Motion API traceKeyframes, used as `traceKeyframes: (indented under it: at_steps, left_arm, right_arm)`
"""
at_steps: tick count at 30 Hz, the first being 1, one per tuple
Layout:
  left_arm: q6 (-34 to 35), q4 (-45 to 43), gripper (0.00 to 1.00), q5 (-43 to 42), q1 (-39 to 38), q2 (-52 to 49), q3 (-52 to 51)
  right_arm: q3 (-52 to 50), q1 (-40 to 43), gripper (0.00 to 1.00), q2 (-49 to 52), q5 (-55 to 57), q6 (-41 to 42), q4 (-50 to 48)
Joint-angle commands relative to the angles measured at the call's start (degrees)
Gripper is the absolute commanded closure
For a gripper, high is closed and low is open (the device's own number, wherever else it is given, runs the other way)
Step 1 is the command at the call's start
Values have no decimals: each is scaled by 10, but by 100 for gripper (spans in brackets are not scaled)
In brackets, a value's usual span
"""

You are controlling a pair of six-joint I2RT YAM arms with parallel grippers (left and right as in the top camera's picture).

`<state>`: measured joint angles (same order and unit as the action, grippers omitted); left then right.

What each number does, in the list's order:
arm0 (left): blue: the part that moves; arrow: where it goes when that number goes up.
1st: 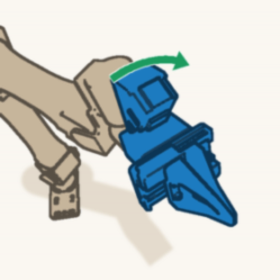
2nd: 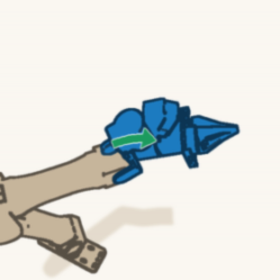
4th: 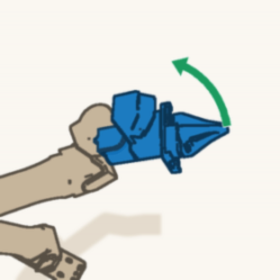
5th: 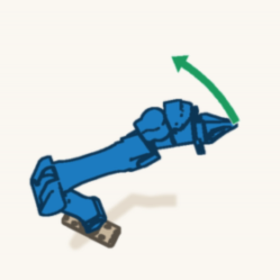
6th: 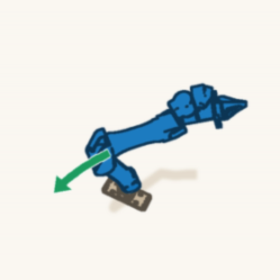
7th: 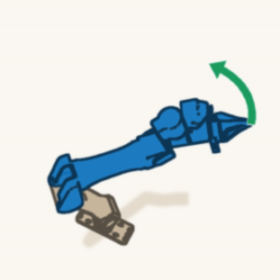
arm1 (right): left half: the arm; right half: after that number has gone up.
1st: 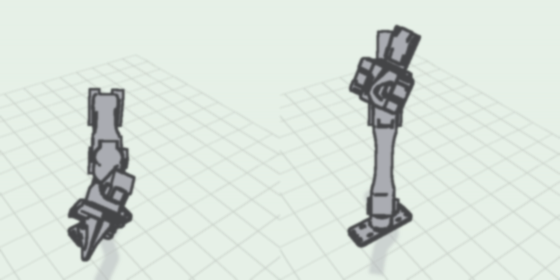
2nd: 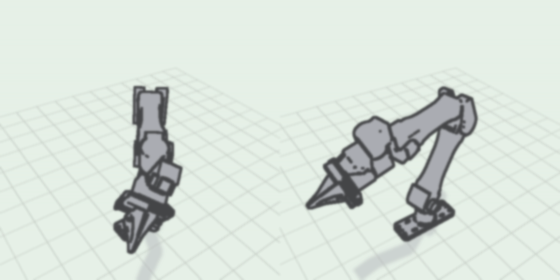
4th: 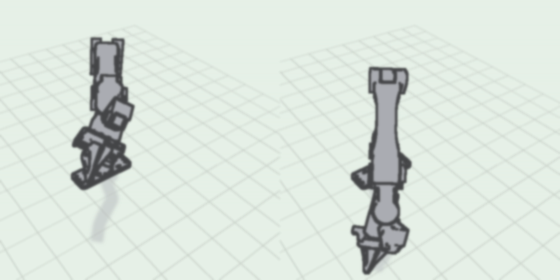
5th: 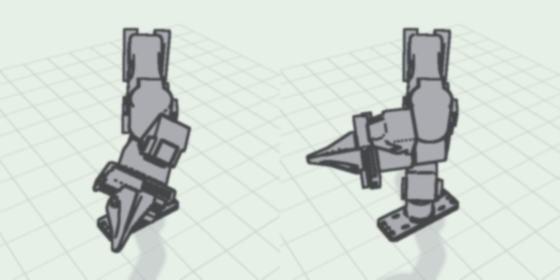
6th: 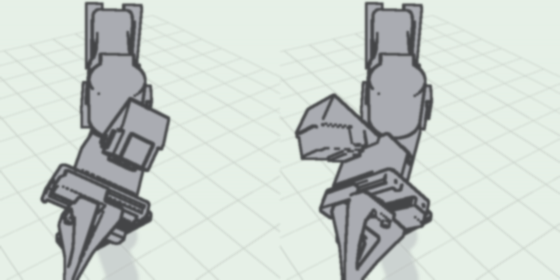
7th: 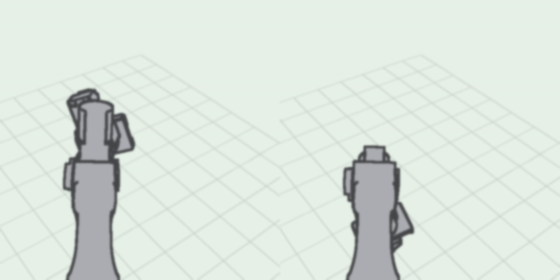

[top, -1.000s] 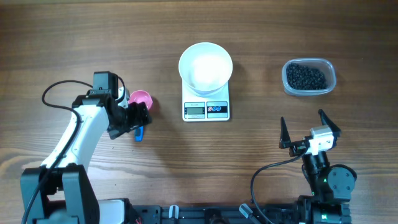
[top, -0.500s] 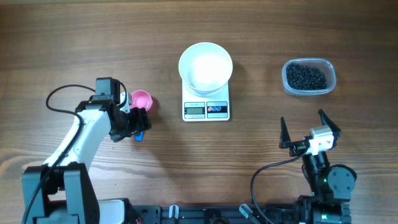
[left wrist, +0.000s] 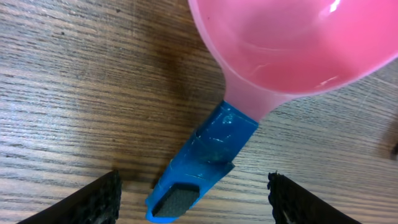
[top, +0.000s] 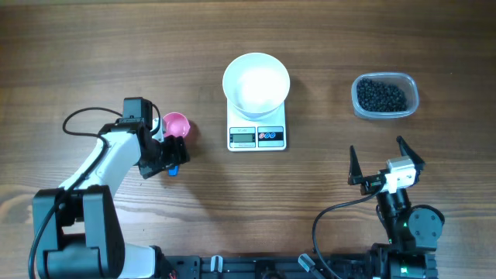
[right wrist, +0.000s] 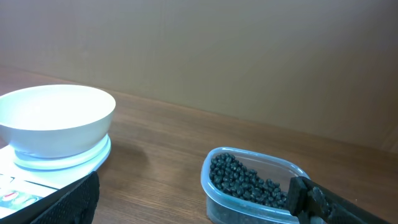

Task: Scoop item into bowl and weigh 150g on scale
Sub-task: 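Move the left gripper down to the blue handle of the pink scoop, then close the left gripper on the blue scoop handle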

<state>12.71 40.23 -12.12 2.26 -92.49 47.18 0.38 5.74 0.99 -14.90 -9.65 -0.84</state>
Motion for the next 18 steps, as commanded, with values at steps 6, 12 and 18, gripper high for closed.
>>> traceKeyframes:
  at_steps: [6, 12, 18]
  left_arm:
    - [4, -5, 22, -10, -1, -7, -4]
    - [12, -10, 27, -28, -1, -7, -4]
    - [12, -24, 37, -37, -1, -9, -4]
  right_arm:
    - [-1, 2, 0, -3, 7, 7, -2]
    - [-1, 2, 0, -3, 7, 7, -2]
    - [-1, 2, 0, -3, 7, 7, -2]
